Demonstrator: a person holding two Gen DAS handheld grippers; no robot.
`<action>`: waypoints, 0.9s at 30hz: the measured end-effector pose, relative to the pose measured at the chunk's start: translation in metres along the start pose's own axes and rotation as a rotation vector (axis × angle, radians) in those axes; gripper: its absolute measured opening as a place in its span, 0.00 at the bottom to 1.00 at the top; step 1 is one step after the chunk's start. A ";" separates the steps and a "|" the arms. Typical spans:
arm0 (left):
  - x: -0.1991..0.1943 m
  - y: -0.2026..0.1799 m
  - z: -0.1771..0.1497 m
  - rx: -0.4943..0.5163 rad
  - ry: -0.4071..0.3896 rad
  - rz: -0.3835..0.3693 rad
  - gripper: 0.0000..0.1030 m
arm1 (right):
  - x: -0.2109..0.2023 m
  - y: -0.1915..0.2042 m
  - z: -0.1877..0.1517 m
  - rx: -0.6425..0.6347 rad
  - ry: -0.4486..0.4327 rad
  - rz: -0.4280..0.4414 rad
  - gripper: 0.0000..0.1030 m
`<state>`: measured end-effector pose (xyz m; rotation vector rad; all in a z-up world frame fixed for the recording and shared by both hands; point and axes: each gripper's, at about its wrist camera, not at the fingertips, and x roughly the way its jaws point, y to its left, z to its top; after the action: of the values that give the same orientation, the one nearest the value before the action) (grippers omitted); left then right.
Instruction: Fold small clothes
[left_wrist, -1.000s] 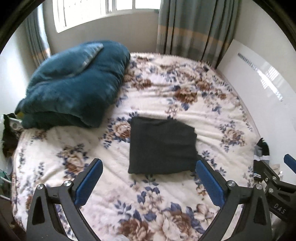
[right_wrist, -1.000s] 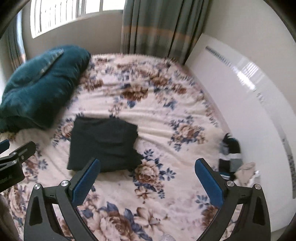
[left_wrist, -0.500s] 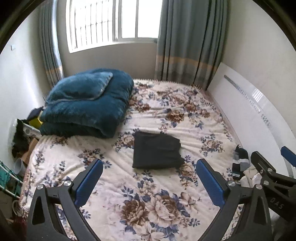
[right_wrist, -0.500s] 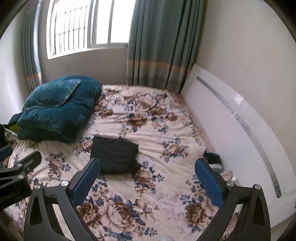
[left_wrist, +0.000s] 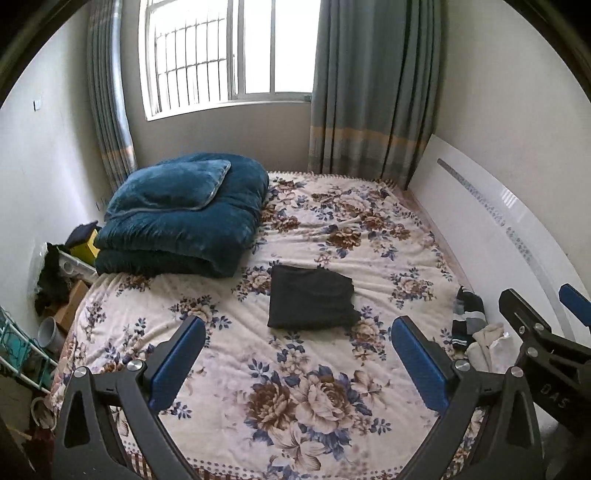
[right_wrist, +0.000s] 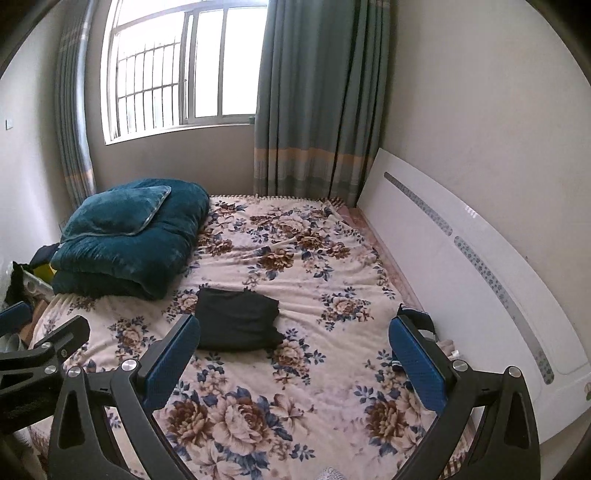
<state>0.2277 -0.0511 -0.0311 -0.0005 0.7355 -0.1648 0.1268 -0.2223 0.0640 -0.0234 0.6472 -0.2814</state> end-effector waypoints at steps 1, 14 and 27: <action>-0.004 -0.001 -0.001 0.001 -0.007 -0.002 1.00 | -0.003 -0.002 -0.001 0.003 -0.004 0.000 1.00; -0.019 0.002 -0.004 -0.034 -0.044 0.044 1.00 | -0.023 -0.011 0.002 -0.015 -0.047 0.005 1.00; -0.023 0.006 -0.004 -0.042 -0.059 0.077 1.00 | -0.024 -0.011 0.006 -0.017 -0.053 0.037 1.00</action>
<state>0.2087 -0.0409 -0.0191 -0.0173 0.6788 -0.0759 0.1091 -0.2272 0.0845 -0.0345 0.5964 -0.2387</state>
